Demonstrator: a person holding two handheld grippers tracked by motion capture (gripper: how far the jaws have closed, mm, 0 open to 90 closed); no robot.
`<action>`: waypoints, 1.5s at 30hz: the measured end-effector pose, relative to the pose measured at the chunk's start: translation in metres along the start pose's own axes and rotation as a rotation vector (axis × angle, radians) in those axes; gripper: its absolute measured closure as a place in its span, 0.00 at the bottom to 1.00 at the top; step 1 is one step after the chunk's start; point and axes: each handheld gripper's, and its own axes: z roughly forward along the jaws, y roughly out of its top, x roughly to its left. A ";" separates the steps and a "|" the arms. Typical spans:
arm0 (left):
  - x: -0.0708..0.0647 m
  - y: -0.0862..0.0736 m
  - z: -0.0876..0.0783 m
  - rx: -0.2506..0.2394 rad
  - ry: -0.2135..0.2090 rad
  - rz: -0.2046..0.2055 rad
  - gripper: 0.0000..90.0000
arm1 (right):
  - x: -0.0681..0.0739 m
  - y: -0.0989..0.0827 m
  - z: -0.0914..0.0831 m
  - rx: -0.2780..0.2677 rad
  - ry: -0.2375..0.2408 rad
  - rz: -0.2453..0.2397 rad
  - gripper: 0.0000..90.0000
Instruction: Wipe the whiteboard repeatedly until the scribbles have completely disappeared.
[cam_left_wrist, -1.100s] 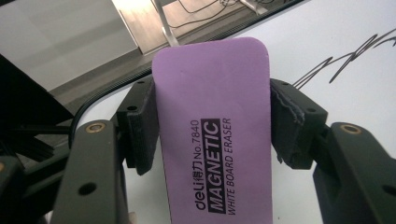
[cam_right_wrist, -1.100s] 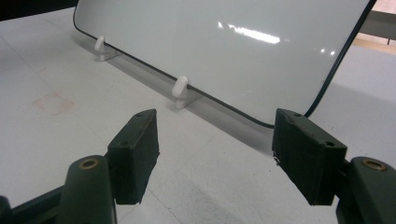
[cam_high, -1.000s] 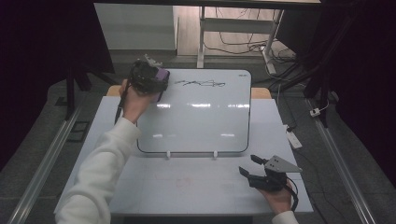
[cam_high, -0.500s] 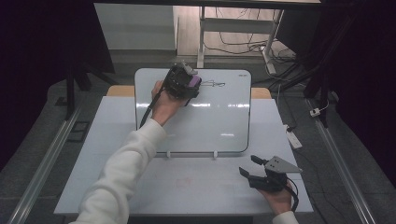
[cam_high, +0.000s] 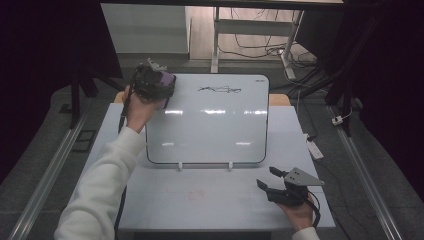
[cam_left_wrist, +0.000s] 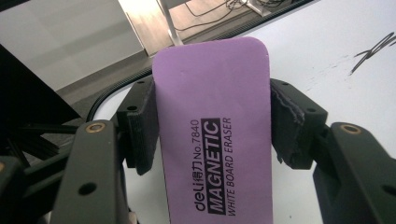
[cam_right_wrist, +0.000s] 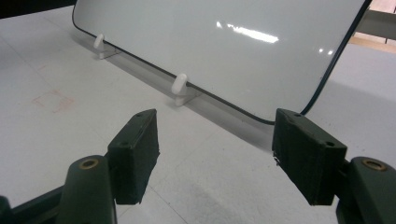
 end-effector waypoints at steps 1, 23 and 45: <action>-0.004 0.002 0.001 -0.004 -0.010 0.005 0.44 | 0.000 0.000 0.000 0.001 0.000 -0.001 0.35; -0.142 0.051 0.043 -0.051 -0.220 0.154 0.44 | -0.001 0.000 -0.003 -0.012 -0.001 0.003 0.35; -0.181 0.070 0.060 -0.089 -0.348 0.168 0.44 | -0.001 -0.002 -0.004 -0.009 -0.007 0.006 0.35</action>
